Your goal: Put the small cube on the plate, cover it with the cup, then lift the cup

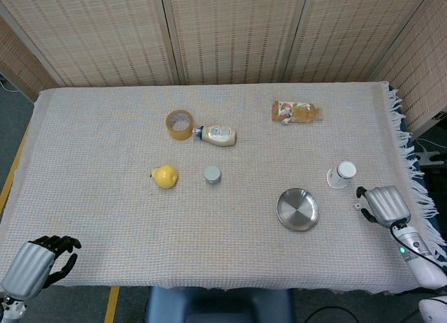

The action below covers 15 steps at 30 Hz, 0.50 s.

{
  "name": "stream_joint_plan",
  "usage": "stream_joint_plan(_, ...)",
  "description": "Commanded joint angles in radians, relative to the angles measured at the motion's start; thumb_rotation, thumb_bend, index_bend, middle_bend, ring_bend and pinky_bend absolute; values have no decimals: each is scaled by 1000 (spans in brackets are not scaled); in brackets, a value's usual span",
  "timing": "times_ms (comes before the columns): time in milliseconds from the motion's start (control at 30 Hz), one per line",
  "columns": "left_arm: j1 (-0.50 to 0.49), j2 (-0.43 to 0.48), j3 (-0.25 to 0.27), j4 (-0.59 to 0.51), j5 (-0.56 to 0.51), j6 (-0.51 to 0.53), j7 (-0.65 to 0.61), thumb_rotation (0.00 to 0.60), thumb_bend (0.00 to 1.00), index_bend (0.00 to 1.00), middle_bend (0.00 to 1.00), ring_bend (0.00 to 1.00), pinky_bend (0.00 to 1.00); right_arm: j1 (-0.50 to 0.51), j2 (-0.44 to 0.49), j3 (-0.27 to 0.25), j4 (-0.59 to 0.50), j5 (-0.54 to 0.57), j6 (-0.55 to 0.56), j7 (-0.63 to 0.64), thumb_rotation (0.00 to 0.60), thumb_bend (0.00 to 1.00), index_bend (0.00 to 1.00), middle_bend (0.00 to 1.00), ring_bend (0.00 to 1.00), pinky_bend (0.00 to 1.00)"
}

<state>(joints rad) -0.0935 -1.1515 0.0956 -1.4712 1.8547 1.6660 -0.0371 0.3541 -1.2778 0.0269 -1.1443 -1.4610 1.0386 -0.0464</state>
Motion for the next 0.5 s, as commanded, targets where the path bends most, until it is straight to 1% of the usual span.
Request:
stream_joint_plan(33,0,-1,0,0,0,0,0,600,430,473,559,592,692,7,-29,-7,48,7,-20,13,600,246,438,783,642,924)
stream_joint_plan(267,1,0,-1,0,3,3,-1,600,430,473,561,592,692,16,-82,-22,148,21,-76,53,600,252,442,786,645,928)
stream_joint_plan(500,1,-2,-1,1,5,4,3,600,431,473,562,592,692,18,-131,-38,239,17,-107,103,600,252,442,786,645,928)
